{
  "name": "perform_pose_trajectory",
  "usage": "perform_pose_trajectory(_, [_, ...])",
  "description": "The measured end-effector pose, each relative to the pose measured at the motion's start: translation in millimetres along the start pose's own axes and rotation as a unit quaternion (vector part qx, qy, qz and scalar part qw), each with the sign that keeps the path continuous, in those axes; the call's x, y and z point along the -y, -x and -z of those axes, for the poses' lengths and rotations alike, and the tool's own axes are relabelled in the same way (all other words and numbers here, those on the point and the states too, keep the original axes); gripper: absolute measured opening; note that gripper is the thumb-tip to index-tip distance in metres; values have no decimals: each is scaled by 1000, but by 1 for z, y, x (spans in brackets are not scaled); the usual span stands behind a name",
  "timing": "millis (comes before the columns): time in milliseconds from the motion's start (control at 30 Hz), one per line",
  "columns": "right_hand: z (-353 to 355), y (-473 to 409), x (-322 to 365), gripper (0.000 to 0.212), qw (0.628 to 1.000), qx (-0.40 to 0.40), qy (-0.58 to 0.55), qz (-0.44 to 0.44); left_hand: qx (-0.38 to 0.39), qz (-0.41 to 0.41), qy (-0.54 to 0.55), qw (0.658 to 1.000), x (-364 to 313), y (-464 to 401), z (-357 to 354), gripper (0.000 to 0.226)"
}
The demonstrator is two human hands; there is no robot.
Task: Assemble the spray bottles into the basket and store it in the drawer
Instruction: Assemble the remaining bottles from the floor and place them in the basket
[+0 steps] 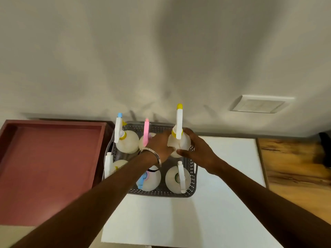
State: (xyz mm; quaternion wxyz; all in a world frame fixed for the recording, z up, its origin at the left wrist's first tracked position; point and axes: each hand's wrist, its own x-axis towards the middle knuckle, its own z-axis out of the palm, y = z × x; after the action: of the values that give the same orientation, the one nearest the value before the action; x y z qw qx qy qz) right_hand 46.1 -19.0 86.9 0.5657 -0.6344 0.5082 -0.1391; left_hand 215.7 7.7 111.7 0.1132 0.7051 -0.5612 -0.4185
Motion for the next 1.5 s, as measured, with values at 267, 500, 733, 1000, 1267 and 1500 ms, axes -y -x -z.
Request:
perform_pose_trajectory(267, [-10, -20, -24, 83, 999, 17, 0, -32, 45, 38, -39, 998, 2, -18, -18, 49])
perform_pose_trajectory(500, [-16, -27, -36, 81, 999, 17, 10, -37, 56, 51, -10, 997, 9, -25, -28, 57])
perform_pose_trajectory(733, [-19, -30, -41, 69, 1000, 6, 1, -20, 47, 51, 3, 998, 13, -29, -39, 55])
perform_pose_trajectory(1000, [-27, -32, -47, 56, 1000, -12, 3, -15, 52, 61, -11, 997, 16, -30, -42, 57])
perform_pose_trajectory(1267, [-32, -30, -46, 56, 999, -26, 19, -22, 59, 72, 18, 996, 18, -27, -43, 67])
perform_pose_trajectory(1500, [-23, -20, -34, 70, 998, -35, 50, -25, 53, 76, 7, 996, 12, -23, -35, 69])
